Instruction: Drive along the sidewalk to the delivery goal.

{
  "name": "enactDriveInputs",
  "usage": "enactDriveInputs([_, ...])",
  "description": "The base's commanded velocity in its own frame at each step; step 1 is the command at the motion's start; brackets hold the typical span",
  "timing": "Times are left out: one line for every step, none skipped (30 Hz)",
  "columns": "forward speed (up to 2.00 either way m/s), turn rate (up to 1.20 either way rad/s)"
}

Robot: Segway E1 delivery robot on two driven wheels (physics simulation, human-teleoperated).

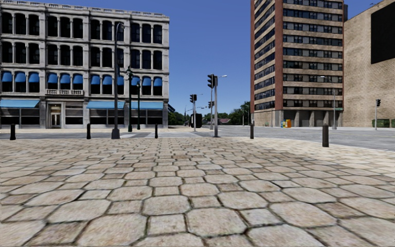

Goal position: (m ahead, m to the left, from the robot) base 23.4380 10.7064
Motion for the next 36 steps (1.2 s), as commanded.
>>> enactDriveInputs([2.0,0.0])
enactDriveInputs([2.0,0.0])
enactDriveInputs([2.0,0.0])
enactDriveInputs([2.0,0.0])
enactDriveInputs([2.0,0.0])
enactDriveInputs([2.0,0.0])
enactDriveInputs([2.0,0.0])
enactDriveInputs([2.0,0.0])
enactDriveInputs([2.0,0.0])
enactDriveInputs([2.0,0.0])
enactDriveInputs([2.0,0.0])
enactDriveInputs([2.0,0.0])
enactDriveInputs([2.0,0.0])
enactDriveInputs([2.0,0.0])
enactDriveInputs([2.0,0.0])
enactDriveInputs([2.0,0.0])
enactDriveInputs([2.0,0.0])
enactDriveInputs([2.0,0.0])
enactDriveInputs([2.0,0.0])
enactDriveInputs([2.0,0.0])
enactDriveInputs([2.0,0.0])
enactDriveInputs([2.0,0.0])
enactDriveInputs([2.0,0.0])
enactDriveInputs([2.0,0.0])
enactDriveInputs([2.0,0.0])
enactDriveInputs([2.0,0.0])
enactDriveInputs([2.0,0.0])
enactDriveInputs([2.0,0.0])
enactDriveInputs([2.0,0.0])
enactDriveInputs([2.0,0.0])
enactDriveInputs([2.0,0.0])
enactDriveInputs([2.0,0.0])
enactDriveInputs([2.0,0.0])
enactDriveInputs([2.0,0.0])
enactDriveInputs([2.0,0.0])
enactDriveInputs([2.0,0.0])
